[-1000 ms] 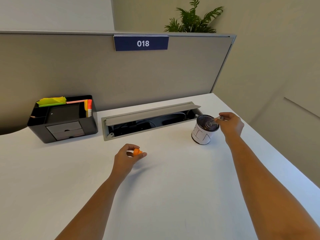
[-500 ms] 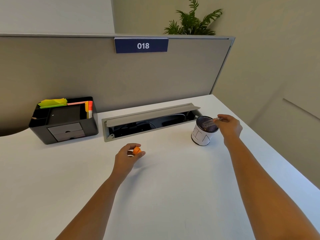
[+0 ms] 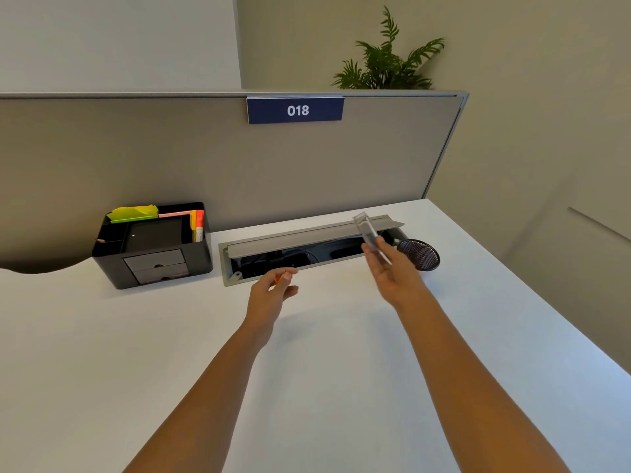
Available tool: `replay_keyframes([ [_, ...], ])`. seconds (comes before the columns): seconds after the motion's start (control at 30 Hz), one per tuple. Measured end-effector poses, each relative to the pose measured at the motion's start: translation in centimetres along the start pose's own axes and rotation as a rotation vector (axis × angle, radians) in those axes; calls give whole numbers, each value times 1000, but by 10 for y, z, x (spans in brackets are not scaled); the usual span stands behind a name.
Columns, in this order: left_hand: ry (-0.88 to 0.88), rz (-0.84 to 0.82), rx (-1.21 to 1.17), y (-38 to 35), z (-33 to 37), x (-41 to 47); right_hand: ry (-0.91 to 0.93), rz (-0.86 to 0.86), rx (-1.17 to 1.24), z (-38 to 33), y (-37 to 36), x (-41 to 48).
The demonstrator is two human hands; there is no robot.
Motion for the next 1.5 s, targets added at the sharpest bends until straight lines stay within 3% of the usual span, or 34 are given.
replay_keyframes([
  [0.17,-45,-4,-40,9,25,-9,-164,-95,-122,71,-39,-17],
  [0.5,-36,112,-11,58,44,-39,-241,-296,-416,158,-112,-36],
  [0.63,-42,116,-62,80,45,-51,-259,-240,-434,177,-119,-39],
  [0.7,-46,120,-91,89,45,-55,-240,-231,-522,179,-120,-37],
  [0.87,2,29,-110,105,37,-59,-98,-401,-1013,186,-151,-34],
  [0.97,31,-16,-91,114,30,-60,-96,-468,-1107,200,-161,-35],
  [1.17,71,-71,-113,127,22,-64,121,-330,-1272,201,-164,-35],
  [1.33,107,-67,-161,140,19,-70,116,-290,-1133,201,-158,-32],
  [1.5,139,27,64,169,10,-80,7,-301,-849,200,-161,-25],
])
Point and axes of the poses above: each hand's wrist, its own x-axis towards the middle knuckle, its own y-axis out of the back of the hand, z = x × y, the point moved 10 cm from there along x, towards the middle knuckle, and after that the axes turned 14 degrees about -z, right-handed, at the moved point
